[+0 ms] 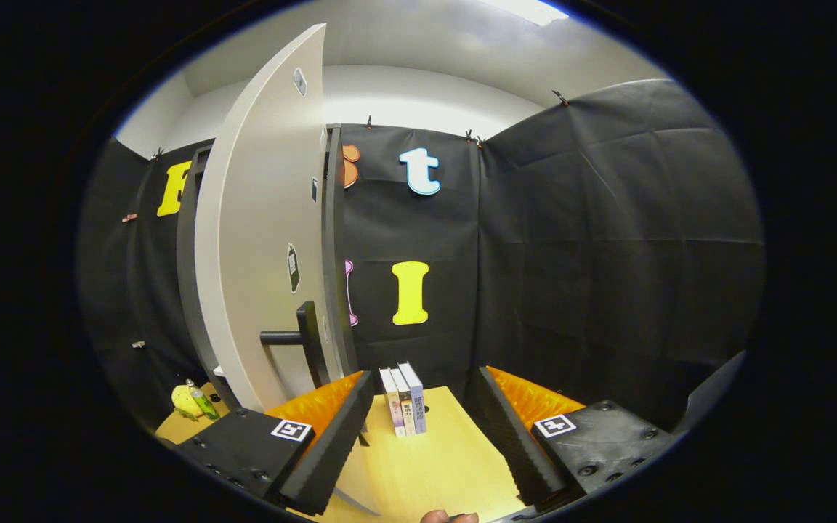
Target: Open the shoe cabinet door, grab the shoes and put them into the shoe cabinet, then close the shoe cabinet door.
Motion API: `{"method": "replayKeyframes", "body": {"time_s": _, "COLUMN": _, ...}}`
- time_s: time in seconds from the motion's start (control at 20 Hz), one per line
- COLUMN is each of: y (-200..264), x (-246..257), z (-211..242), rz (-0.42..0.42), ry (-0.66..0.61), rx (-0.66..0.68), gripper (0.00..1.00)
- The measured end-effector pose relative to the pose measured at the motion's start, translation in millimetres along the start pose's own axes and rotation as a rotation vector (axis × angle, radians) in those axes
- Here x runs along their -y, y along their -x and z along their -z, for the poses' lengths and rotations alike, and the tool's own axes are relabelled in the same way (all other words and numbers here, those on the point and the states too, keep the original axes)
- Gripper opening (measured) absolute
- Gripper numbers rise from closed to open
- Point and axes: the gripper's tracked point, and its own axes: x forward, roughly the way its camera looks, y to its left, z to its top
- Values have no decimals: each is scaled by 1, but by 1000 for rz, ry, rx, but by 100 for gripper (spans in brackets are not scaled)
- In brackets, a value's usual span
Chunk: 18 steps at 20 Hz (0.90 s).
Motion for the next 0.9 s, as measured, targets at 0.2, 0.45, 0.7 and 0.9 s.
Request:
{"method": "replayKeyframes", "body": {"time_s": 0.2, "y": 10, "x": -26, "z": 0, "rz": -29, "ry": 10, "rx": -7, "gripper": 97}}
{"method": "replayKeyframes", "body": {"time_s": 0.45, "y": 23, "x": -80, "z": -6, "rz": -104, "ry": 5, "rx": 10, "gripper": 97}}
{"method": "replayKeyframes", "body": {"time_s": 0.7, "y": 28, "x": -142, "z": 7, "rz": -198, "ry": -11, "rx": -7, "gripper": 97}}
{"method": "replayKeyframes", "body": {"time_s": 0.9, "y": 29, "x": -205, "z": 14, "rz": -310, "ry": 11, "rx": -16, "gripper": 98}}
